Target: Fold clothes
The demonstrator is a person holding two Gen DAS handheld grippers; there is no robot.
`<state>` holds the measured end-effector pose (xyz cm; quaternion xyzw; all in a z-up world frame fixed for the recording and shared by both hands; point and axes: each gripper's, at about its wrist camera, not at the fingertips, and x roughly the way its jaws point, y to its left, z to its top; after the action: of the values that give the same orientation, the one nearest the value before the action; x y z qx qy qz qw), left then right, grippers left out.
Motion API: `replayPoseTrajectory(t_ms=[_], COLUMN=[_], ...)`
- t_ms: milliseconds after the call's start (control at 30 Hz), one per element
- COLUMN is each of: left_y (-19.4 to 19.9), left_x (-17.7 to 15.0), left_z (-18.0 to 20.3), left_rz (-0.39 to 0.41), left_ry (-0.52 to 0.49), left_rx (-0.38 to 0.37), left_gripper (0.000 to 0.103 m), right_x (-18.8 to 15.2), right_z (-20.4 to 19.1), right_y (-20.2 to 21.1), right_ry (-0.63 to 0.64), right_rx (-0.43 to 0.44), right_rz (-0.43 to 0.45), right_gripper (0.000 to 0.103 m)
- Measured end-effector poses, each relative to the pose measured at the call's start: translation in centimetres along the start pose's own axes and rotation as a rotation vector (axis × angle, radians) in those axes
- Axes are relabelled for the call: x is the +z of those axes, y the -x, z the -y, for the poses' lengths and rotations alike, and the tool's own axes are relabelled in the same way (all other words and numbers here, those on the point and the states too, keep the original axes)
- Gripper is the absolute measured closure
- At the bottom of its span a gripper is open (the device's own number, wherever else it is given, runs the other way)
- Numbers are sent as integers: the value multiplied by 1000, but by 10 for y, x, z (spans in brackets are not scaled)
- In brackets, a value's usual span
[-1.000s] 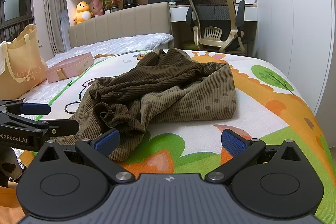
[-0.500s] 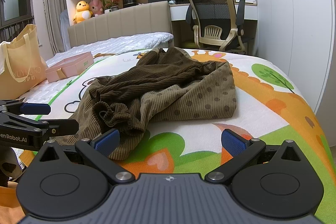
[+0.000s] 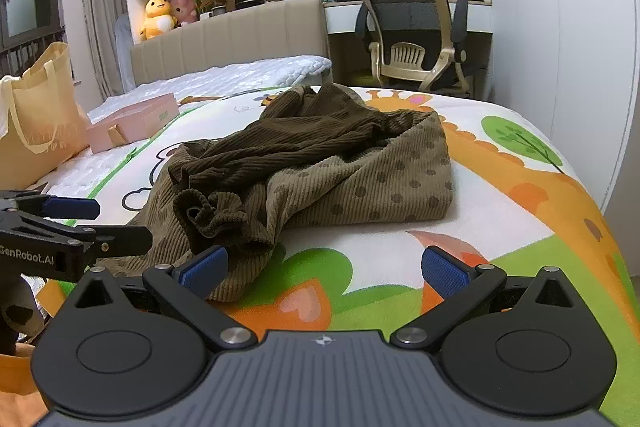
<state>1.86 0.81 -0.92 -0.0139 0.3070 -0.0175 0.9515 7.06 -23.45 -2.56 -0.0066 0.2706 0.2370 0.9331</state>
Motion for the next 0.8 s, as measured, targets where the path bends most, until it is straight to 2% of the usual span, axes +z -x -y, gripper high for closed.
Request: replayPoseTrajectory(t_ms=[167, 267, 367, 467, 533, 667, 800], left_y=[-16, -29, -56, -93, -117, -148, -170], left_x=[18, 42, 69, 91, 101, 111, 114], left_z=[-12, -22, -42, -68, -81, -103, -121], left_rz=[-24, 2, -8, -49, -76, -127, -185], left_ry=[-5, -26, 10, 95, 118, 134, 172], left_rx=[-54, -69, -94, -100, -87, -95, -96], left_gripper=[0, 0, 0, 0, 0, 0, 0], right_x=[15, 36, 60, 84, 93, 87, 78], right_z=[9, 20, 35, 56, 71, 96, 109], right_y=[-23, -48, -76, -109, -131, -160, -158], right_ry=[31, 28, 10, -83, -167, -346, -448], right_rx=[15, 19, 22, 37, 67, 127, 168], right_rz=[-50, -73, -91, -111, -150, -245, -201], right_gripper=[0, 0, 0, 0, 0, 0, 0])
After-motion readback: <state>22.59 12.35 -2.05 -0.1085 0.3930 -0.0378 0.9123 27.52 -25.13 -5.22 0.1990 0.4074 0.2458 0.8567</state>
